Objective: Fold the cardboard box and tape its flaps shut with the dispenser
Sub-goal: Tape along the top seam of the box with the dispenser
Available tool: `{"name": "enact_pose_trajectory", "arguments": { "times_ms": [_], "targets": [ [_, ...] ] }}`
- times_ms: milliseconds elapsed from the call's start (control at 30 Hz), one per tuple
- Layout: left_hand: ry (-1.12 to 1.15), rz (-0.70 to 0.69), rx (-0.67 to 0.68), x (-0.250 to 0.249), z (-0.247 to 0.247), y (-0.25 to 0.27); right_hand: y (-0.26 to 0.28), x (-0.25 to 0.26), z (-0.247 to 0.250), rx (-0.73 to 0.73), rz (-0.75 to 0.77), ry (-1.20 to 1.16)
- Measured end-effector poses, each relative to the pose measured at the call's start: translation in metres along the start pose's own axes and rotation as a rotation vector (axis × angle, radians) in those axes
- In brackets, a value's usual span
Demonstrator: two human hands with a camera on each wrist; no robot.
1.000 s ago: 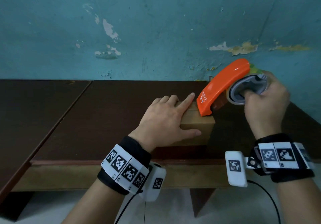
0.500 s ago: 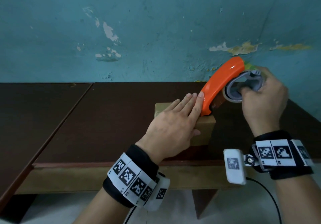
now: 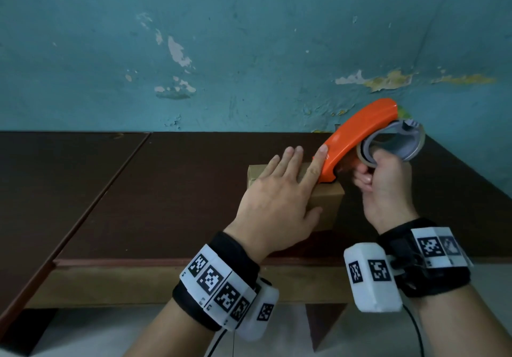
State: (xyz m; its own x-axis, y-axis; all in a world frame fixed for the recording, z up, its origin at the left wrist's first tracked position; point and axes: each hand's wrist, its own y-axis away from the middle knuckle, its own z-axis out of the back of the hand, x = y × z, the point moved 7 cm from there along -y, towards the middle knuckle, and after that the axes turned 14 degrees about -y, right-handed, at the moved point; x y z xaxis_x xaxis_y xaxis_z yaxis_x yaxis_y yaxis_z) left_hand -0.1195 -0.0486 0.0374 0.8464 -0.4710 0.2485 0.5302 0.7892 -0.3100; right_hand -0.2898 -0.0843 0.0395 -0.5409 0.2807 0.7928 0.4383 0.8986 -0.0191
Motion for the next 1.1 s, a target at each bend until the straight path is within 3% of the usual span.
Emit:
{"name": "enact_pose_trajectory", "arguments": {
  "times_ms": [367,633,867,1100],
  "targets": [
    [-0.049,0.202,-0.003,0.021,0.001,-0.004,0.009,-0.019,-0.013,0.042,-0.010,-0.060],
    [-0.012,0.127,0.091,0.042,-0.001,-0.001,0.010,-0.022,-0.013,0.096,-0.025,-0.022],
    [0.010,0.123,0.081,0.043,0.001,-0.002,0.012,-0.026,-0.011,0.094,-0.073,-0.019],
    [-0.039,0.099,0.161,0.042,-0.002,-0.001,0.011,-0.024,-0.015,0.188,-0.077,-0.054]
  ]
}}
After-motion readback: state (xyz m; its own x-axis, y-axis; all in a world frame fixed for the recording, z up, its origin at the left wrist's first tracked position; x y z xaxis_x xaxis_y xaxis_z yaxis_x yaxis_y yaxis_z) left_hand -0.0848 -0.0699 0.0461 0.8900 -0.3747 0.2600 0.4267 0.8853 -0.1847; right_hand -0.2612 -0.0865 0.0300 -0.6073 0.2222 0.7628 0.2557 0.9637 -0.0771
